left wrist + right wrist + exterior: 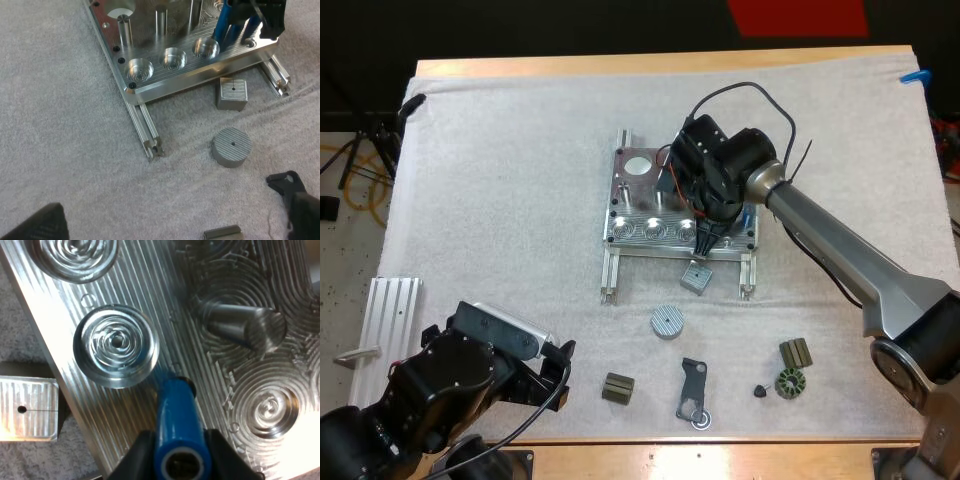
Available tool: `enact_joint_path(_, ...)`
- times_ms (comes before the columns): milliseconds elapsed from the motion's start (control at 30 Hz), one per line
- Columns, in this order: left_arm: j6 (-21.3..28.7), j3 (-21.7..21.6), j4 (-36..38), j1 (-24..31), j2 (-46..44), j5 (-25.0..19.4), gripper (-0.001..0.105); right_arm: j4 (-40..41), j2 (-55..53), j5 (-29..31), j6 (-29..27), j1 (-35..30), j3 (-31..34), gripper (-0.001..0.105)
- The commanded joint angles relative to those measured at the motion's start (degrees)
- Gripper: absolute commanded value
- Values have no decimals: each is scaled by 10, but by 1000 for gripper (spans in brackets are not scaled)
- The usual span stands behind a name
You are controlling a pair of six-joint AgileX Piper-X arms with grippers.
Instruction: Load cells from right to left
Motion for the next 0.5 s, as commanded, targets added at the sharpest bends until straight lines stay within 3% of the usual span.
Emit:
enact_joint_path(0,-6,-4,-2,-1,-4,-11,85,14,4,-2,-3,-3,-2,0)
enact_joint_path(467,-6,-4,-2,-1,-4,-11,85,0,4,8,-3,-3,-2,0)
